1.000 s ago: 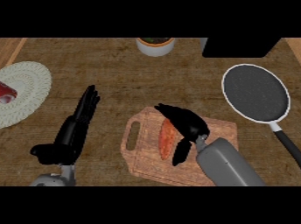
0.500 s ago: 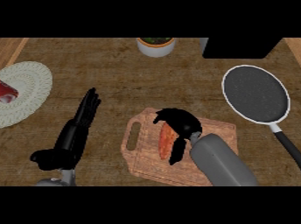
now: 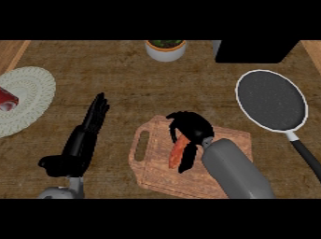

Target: Pick the sweet potato from the cutting board and place it in the pan

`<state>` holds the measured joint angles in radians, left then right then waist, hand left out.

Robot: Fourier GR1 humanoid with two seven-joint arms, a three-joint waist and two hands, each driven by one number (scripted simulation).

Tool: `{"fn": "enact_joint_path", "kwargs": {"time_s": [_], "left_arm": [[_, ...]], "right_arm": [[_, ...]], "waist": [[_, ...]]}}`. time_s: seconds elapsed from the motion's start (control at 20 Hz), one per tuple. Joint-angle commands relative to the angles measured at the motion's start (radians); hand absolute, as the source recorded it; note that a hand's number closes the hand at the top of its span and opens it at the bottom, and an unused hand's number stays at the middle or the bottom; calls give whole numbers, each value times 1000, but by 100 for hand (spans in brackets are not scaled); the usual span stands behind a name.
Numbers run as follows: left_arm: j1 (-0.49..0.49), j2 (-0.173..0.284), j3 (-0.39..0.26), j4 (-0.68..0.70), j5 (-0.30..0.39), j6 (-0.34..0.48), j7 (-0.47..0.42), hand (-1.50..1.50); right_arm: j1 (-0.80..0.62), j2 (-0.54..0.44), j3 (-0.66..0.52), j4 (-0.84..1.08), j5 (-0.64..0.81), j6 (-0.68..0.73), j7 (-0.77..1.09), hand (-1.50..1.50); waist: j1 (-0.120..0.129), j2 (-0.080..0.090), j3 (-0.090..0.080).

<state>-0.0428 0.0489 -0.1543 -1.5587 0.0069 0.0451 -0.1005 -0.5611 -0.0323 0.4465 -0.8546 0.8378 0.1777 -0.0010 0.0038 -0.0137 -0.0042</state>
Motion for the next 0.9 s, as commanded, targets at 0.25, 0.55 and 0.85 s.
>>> {"fn": "enact_joint_path", "kwargs": {"time_s": [0.25, 0.55, 0.85], "left_arm": [[40, 37, 37, -39, 17, -37, -15, 0], [43, 1, 10, -37, -2, -8, 9, 0], [43, -13, 7, -13, -17, 9, 1, 0]], "right_arm": [[51, -14, -64, -114, 64, -195, 7, 150], [87, 30, -91, -245, 191, -329, 339, 150], [117, 32, -59, -497, 337, -410, 620, 150]], "waist": [[-3, 11, 4], [-15, 5, 3], [-25, 3, 3]]}}
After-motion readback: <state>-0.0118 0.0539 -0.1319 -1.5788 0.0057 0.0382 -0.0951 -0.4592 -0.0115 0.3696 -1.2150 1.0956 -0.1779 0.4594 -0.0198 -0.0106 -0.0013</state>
